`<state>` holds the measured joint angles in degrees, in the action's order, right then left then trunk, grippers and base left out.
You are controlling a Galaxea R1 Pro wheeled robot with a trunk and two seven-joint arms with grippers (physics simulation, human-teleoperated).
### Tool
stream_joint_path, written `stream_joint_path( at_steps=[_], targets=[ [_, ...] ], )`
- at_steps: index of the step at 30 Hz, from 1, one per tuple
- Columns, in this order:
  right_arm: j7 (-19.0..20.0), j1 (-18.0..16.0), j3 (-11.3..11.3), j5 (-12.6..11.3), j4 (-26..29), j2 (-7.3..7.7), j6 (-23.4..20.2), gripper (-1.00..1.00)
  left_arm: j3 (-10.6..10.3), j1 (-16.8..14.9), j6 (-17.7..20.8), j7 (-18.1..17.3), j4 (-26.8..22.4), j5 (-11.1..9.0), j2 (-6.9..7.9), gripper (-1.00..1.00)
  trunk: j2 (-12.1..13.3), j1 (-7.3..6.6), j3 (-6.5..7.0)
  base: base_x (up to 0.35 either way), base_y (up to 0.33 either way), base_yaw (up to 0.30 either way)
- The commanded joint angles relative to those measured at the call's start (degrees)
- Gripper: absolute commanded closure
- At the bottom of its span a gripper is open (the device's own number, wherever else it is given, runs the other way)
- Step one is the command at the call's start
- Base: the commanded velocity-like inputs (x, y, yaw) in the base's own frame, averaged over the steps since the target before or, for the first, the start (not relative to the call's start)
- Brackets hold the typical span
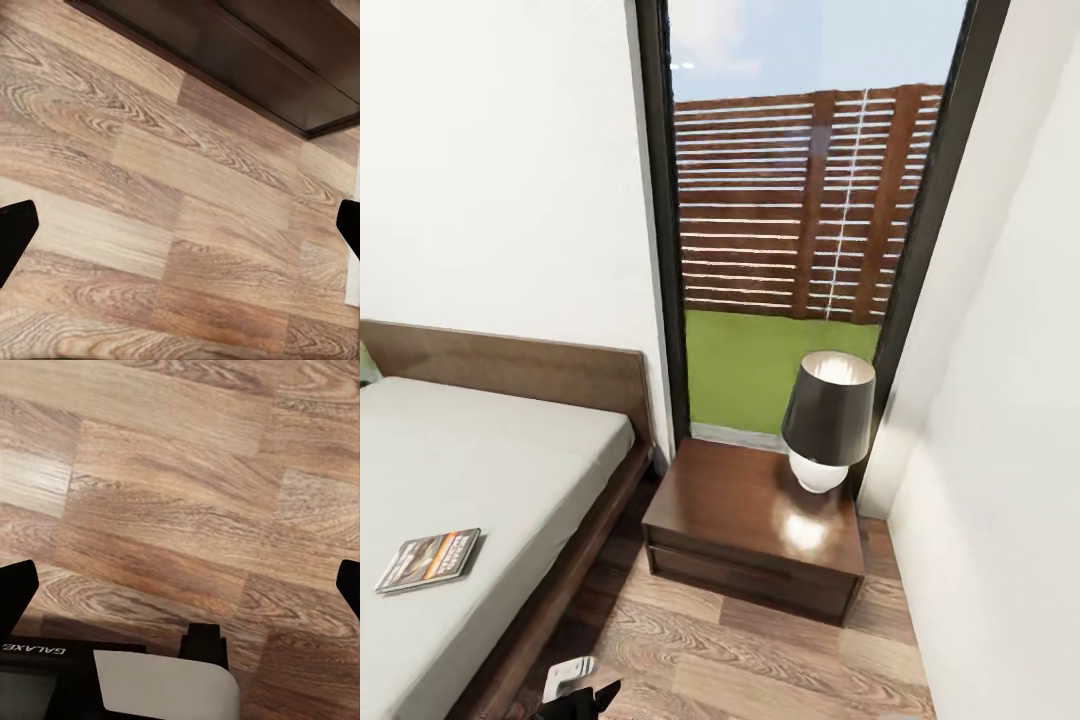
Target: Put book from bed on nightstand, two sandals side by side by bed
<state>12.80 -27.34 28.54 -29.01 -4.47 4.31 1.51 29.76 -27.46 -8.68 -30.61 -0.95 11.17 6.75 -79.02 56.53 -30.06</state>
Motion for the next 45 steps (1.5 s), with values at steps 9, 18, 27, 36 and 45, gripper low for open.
stream_joint_path(
  at_steps=[9,18,27,36,45],
  targets=[
    [0.38,-0.06,0.46,-0.80,-0.19,-0.04,0.16,-1.00,0.41,-0.05,-0.31,-0.07,0.07,0.60,0.01,-1.00,-0.03,0.00,-0.06,0.000,0.000,0.211],
    [0.38,-0.03,0.46,-0.87,-0.19,-0.02,0.16,-1.00,0.44,-0.05,-0.31,-0.07,0.07,0.60,0.01,-1.00,-0.03,0.00,-0.06,0.000,0.000,0.044],
    [0.38,-0.07,0.46,-0.87,-0.19,-0.01,0.16,-1.00,0.39,-0.05,-0.33,-0.07,0.07,0.60,0.01,-1.00,-0.03,0.00,-0.06,0.000,0.000,0.087],
    [0.38,-0.05,0.46,-0.87,-0.19,-0.01,0.16,-1.00,0.39,-0.05,-0.30,-0.07,0.07,0.60,0.01,-1.00,-0.03,0.00,-0.06,0.000,0.000,0.240],
    [0.38,-0.06,0.46,-0.87,-0.19,-0.04,0.16,-1.00,0.42,-0.05,-0.37,-0.04,0.07,0.60,0.01,-1.00,-0.03,0.00,-0.06,0.084,-0.023,0.289]
  ],
)
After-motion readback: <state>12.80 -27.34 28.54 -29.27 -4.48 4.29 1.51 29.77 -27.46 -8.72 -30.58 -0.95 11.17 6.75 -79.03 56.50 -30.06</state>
